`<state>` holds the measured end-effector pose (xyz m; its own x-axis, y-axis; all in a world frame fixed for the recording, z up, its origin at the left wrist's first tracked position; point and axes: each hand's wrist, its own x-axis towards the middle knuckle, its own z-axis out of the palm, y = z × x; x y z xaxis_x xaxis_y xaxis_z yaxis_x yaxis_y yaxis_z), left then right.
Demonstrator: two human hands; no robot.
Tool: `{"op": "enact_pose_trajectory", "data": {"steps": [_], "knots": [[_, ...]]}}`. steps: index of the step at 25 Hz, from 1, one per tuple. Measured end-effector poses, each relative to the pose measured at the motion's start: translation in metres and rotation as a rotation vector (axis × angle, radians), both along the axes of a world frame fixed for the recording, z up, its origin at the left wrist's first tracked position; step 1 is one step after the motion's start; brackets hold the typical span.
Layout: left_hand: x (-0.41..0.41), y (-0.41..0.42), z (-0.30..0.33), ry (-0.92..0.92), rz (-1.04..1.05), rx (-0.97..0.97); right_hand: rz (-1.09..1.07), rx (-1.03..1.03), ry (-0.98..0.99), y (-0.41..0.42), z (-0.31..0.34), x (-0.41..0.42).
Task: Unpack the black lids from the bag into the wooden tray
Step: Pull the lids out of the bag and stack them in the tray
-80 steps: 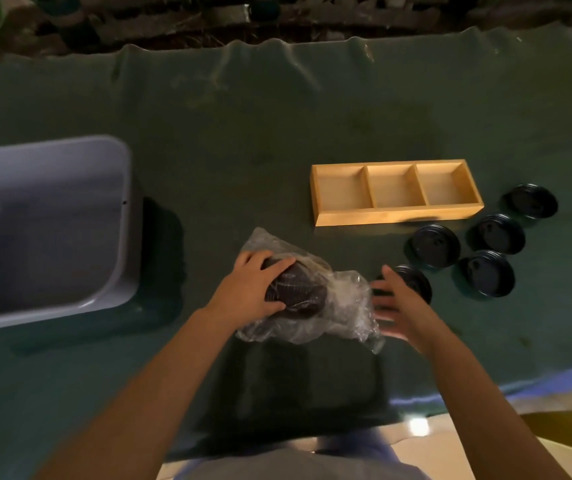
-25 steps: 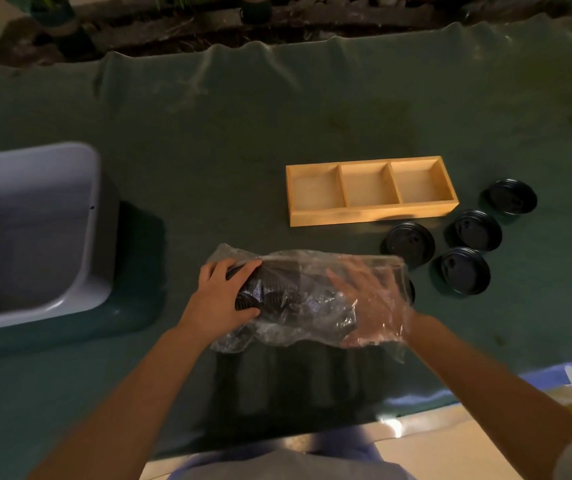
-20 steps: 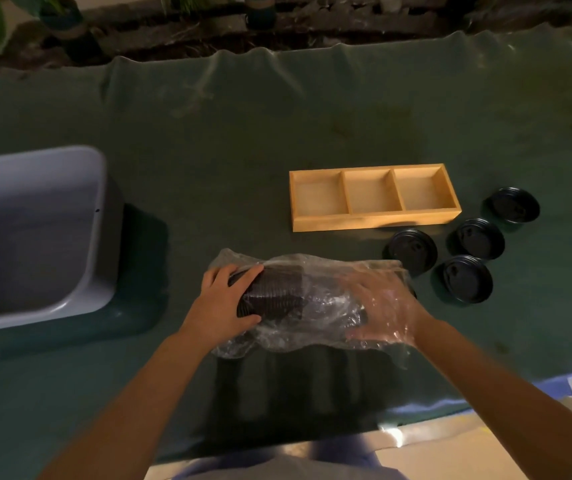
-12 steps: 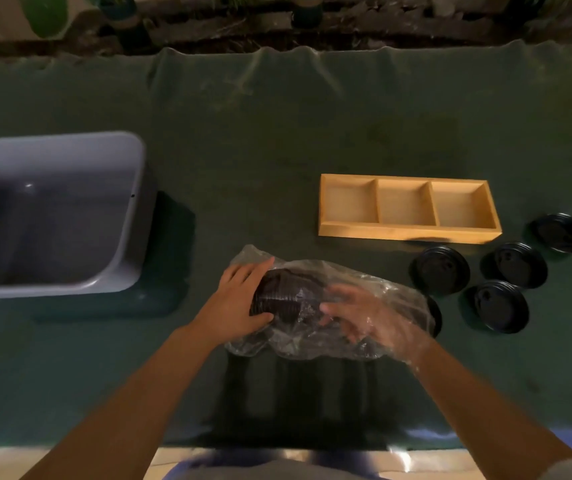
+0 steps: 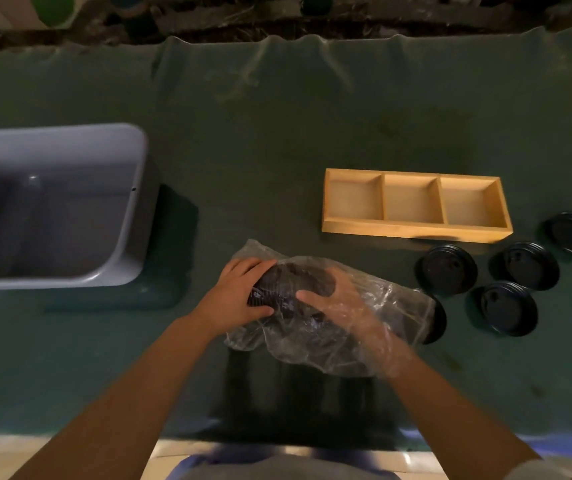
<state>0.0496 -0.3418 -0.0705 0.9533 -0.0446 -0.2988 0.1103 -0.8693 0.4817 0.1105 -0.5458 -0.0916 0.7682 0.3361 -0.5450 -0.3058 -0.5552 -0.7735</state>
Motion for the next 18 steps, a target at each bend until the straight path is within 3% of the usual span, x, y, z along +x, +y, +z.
{"op": "enact_pose_trajectory", "data": {"steps": [5, 7, 11, 15, 18], "knots": [[-0.001, -0.001, -0.001, -0.010, 0.011, -0.005, -0.117, 0.147, -0.051, -0.034, -0.003, -0.004], [-0.002, -0.001, -0.001, -0.014, 0.008, 0.001, -0.123, 0.212, -0.220, -0.040, -0.005, -0.014], [-0.002, -0.001, -0.002, -0.016, 0.015, 0.003, -0.073, 0.109, -0.534, -0.038, -0.001, -0.023], [-0.002, -0.001, -0.003, -0.019, 0.014, 0.013, -0.075, -0.010, -0.439, -0.039, 0.002, -0.023], [-0.001, -0.003, -0.004, -0.011, 0.059, 0.001, -0.073, 0.057, -0.330, -0.051, 0.011, -0.023]]}}
